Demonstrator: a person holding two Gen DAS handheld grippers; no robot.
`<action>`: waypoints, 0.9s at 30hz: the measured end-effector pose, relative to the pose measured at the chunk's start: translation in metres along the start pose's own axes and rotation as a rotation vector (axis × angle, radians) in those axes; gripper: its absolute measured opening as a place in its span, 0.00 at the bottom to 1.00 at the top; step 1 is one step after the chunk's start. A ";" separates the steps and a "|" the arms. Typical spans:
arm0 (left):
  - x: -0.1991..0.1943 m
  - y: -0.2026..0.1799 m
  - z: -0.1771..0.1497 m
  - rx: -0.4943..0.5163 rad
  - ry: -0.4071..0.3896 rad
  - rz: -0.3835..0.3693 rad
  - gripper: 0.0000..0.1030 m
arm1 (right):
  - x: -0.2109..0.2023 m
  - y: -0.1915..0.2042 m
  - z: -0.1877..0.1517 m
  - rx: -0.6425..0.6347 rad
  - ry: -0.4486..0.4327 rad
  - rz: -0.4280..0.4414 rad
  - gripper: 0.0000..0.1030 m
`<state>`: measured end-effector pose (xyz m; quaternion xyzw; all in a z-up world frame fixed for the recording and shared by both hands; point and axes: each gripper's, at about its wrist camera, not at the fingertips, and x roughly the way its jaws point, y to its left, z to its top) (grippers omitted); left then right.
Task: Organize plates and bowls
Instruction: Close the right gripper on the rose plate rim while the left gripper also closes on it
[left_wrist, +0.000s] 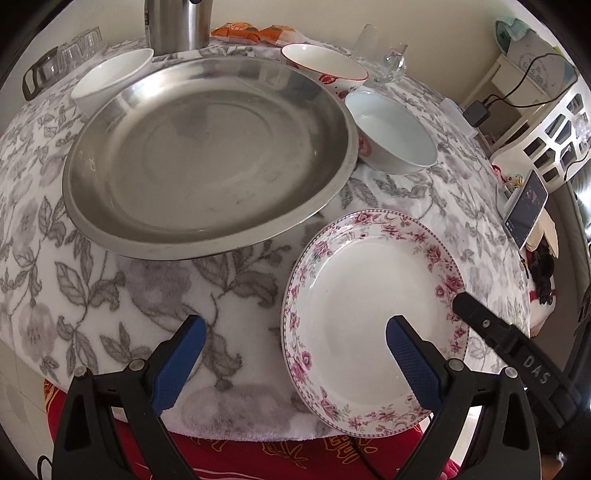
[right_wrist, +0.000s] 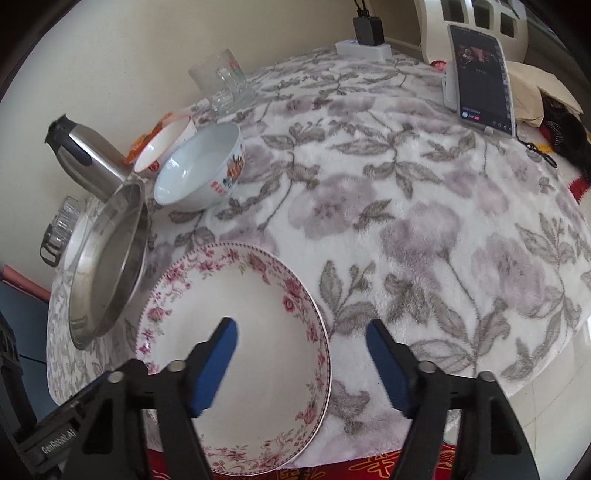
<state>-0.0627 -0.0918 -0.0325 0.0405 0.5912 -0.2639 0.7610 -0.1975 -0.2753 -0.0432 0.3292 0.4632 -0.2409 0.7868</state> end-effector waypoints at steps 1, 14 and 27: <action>0.001 0.001 0.000 -0.006 0.002 -0.006 0.95 | 0.002 -0.001 -0.001 0.004 0.010 0.003 0.55; 0.016 0.002 0.004 -0.007 0.043 -0.009 0.54 | 0.006 -0.008 -0.002 0.031 0.021 0.024 0.24; 0.032 0.005 0.002 0.007 0.075 0.001 0.32 | 0.013 -0.020 -0.005 0.096 0.055 0.063 0.12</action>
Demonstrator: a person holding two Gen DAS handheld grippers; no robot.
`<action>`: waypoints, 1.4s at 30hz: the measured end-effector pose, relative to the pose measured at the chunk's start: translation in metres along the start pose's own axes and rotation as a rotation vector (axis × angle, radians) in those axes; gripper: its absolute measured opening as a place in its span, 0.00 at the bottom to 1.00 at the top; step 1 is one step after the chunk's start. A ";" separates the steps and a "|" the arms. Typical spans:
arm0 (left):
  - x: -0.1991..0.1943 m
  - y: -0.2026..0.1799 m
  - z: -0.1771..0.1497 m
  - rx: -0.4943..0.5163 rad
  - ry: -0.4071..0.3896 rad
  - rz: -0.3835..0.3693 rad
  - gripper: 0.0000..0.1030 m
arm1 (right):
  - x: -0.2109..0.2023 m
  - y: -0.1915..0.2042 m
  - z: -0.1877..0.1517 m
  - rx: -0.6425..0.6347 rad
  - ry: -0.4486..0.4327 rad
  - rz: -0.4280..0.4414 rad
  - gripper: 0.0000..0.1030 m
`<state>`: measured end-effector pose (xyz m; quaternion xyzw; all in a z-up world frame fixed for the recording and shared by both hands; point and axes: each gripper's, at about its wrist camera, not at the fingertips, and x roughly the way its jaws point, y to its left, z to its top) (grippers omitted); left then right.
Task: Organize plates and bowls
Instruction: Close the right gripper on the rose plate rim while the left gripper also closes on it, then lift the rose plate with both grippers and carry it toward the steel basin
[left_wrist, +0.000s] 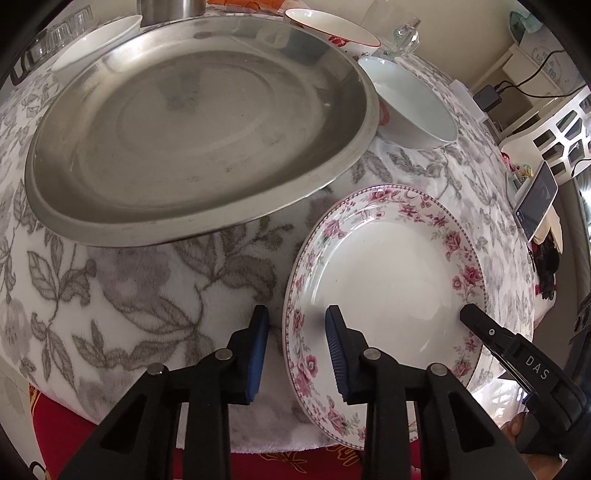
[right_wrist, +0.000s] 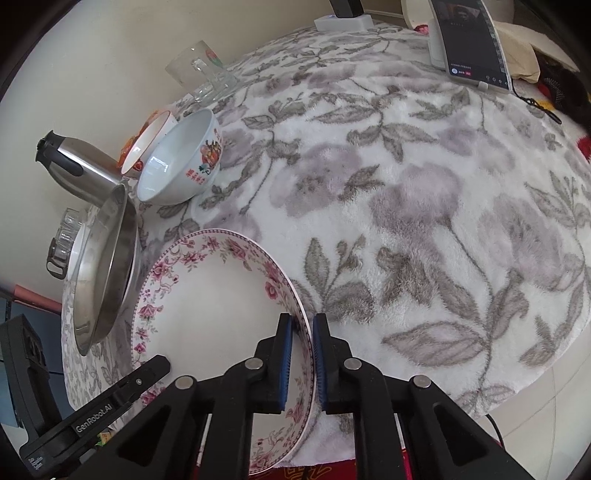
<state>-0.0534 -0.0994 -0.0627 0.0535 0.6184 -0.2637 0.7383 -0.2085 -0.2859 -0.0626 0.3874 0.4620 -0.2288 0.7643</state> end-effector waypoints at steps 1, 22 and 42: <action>0.001 -0.001 0.001 0.003 -0.005 0.001 0.32 | 0.001 -0.001 0.000 0.005 0.003 0.008 0.12; -0.005 -0.018 0.005 0.063 -0.082 -0.015 0.26 | -0.008 0.007 -0.001 -0.034 -0.034 0.009 0.12; -0.049 -0.031 0.007 0.121 -0.228 -0.090 0.26 | -0.053 0.006 -0.001 -0.029 -0.183 0.077 0.12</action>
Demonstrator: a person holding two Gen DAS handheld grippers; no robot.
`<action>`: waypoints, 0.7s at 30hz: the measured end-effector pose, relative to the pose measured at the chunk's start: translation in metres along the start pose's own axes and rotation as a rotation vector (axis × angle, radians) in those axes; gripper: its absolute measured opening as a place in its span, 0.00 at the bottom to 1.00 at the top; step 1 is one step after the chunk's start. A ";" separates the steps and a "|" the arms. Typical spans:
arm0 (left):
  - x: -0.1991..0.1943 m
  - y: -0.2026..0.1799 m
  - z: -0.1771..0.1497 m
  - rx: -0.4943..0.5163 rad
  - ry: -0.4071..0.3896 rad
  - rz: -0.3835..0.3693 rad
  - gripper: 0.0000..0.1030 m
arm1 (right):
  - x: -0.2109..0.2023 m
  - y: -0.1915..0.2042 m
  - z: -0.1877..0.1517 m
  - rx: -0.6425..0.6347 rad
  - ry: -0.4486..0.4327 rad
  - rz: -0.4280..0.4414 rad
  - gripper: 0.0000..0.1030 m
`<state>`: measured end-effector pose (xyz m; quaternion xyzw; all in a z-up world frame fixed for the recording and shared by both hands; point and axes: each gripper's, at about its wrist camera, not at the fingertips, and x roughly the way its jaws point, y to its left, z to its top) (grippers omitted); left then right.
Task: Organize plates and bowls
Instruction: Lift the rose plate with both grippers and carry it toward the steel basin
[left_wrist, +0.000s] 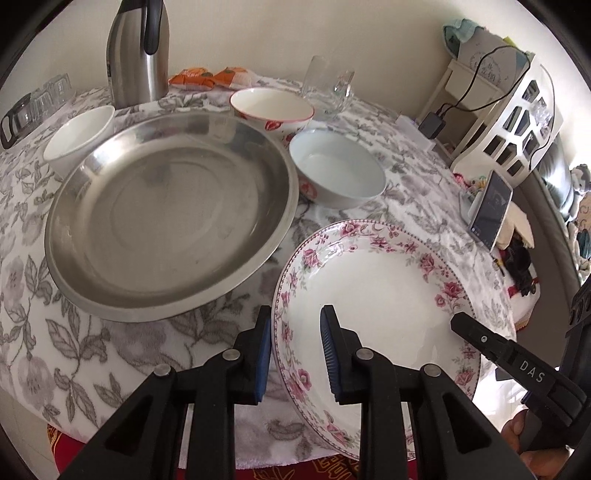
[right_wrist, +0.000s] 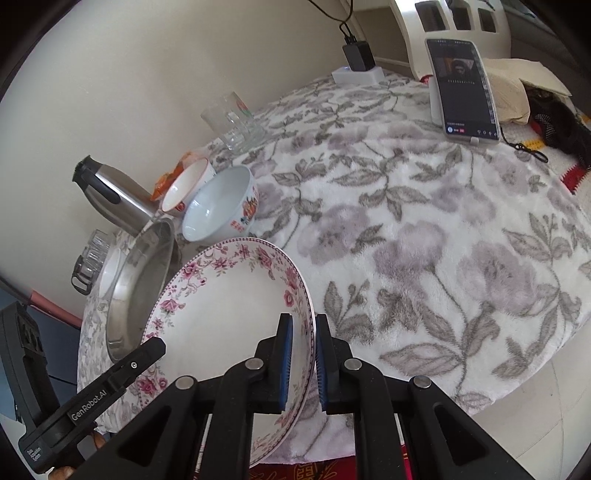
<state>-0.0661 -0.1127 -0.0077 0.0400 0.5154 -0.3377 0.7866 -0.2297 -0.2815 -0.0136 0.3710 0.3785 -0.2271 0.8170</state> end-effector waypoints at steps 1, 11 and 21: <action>-0.004 0.000 0.001 0.001 -0.013 -0.008 0.26 | -0.002 0.001 0.000 0.002 -0.011 0.005 0.12; -0.047 0.019 0.021 -0.025 -0.167 -0.026 0.26 | -0.015 0.044 0.007 -0.074 -0.079 0.059 0.12; -0.066 0.075 0.043 -0.128 -0.241 0.008 0.26 | 0.005 0.111 0.020 -0.176 -0.074 0.093 0.12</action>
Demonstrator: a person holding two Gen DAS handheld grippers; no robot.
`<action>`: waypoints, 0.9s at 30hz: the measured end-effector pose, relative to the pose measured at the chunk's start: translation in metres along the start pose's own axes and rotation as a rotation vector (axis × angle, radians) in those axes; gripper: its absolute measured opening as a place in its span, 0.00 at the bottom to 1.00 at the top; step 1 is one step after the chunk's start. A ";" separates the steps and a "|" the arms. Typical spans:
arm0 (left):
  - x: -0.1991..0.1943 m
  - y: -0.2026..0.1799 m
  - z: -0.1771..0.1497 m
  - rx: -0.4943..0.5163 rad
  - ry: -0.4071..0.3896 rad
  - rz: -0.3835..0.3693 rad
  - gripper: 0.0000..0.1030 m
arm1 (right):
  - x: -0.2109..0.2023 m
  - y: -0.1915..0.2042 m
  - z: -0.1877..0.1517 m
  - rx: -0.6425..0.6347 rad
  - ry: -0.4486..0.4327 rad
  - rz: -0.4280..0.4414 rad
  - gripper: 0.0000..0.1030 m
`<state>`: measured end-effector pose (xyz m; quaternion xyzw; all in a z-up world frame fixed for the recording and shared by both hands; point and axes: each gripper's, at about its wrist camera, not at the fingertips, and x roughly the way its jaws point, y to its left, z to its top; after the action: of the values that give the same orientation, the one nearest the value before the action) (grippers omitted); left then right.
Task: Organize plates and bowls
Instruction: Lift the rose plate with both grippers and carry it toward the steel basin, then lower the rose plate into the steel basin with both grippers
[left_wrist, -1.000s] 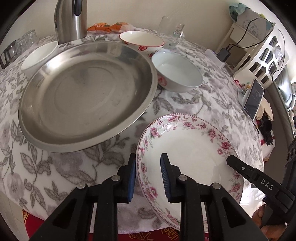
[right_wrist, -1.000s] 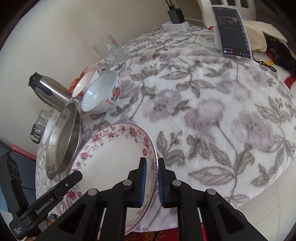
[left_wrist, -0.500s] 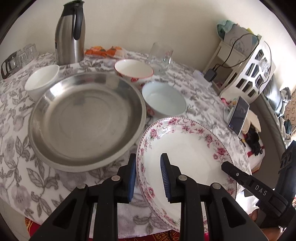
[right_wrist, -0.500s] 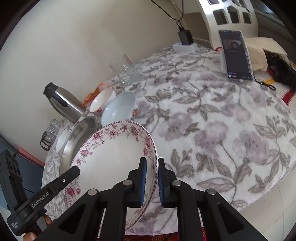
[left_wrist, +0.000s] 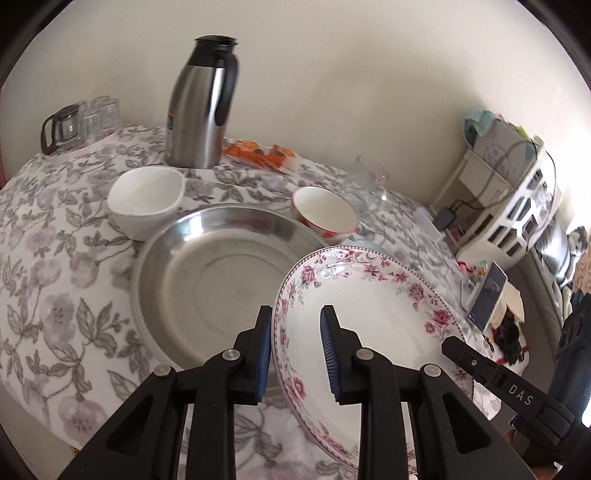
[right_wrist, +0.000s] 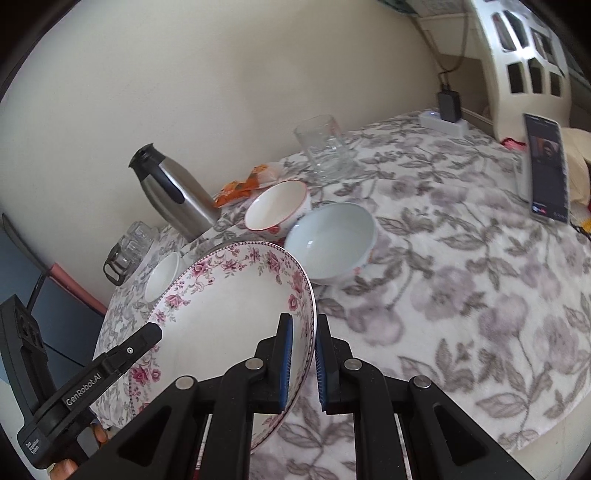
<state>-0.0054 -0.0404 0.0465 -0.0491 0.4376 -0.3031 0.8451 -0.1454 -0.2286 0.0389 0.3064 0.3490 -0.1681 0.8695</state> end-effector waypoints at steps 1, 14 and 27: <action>0.001 0.006 0.002 -0.009 0.000 0.009 0.26 | 0.006 0.008 0.002 -0.016 0.005 -0.001 0.12; 0.036 0.070 0.017 -0.110 0.053 0.114 0.26 | 0.080 0.059 0.014 -0.103 0.090 -0.012 0.12; 0.069 0.090 0.027 -0.142 0.093 0.140 0.26 | 0.119 0.062 0.023 -0.112 0.135 -0.023 0.12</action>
<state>0.0880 -0.0102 -0.0171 -0.0640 0.4991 -0.2134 0.8374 -0.0194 -0.2058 -0.0068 0.2641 0.4193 -0.1373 0.8577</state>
